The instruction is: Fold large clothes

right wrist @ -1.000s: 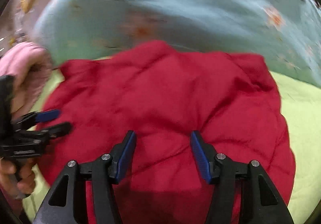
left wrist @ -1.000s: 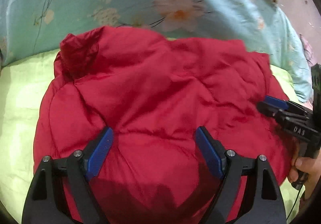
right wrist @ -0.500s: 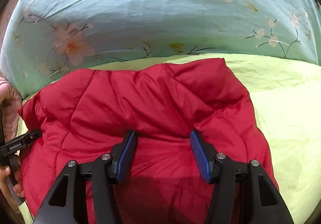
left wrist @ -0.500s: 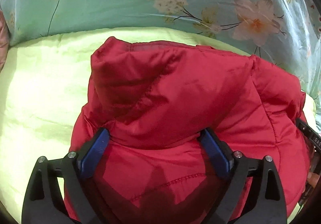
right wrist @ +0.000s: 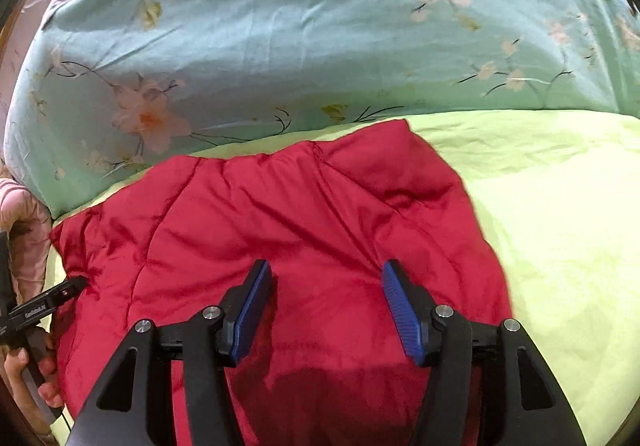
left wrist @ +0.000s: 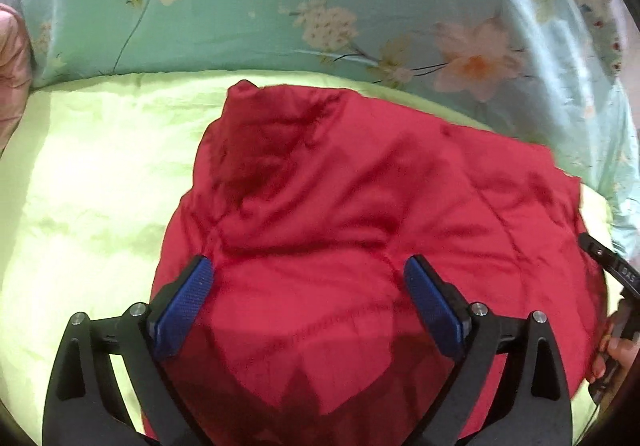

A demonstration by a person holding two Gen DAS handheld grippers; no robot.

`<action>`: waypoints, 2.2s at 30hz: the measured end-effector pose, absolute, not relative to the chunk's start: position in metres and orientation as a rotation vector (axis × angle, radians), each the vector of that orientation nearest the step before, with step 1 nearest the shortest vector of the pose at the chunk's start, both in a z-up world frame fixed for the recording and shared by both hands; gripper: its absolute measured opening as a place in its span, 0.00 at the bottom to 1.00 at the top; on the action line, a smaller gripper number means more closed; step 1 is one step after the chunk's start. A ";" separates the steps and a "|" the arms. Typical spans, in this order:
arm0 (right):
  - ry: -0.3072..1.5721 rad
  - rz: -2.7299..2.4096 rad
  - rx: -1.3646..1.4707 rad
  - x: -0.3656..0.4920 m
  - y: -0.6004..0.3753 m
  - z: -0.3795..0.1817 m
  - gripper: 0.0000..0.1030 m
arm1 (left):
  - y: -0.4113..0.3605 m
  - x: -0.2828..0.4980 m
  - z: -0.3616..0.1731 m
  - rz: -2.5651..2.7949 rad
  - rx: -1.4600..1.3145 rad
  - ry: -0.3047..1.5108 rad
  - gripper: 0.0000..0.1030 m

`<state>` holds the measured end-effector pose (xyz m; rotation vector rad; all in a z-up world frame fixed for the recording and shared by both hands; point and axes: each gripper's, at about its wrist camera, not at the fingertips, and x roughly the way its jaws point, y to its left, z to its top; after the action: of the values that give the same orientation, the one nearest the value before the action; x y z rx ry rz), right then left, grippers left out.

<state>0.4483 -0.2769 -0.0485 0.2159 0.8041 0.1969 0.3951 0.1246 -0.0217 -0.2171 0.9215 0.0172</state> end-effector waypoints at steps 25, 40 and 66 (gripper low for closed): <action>0.815 0.236 0.279 0.334 -0.362 -0.047 0.72 | 0.176 0.277 -0.010 -0.041 -0.343 0.887 0.95; 0.897 0.341 0.502 0.368 -0.391 -0.086 0.81 | 0.193 0.310 -0.063 -0.194 -0.547 0.996 0.99; 1.026 0.534 0.691 0.413 -0.365 -0.123 0.69 | 0.161 0.340 -0.077 -0.372 -0.622 0.977 0.80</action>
<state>0.4129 -0.3648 -0.1234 0.6912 1.0262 0.5345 0.3400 0.1613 -0.0766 -0.6224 0.9770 -0.3721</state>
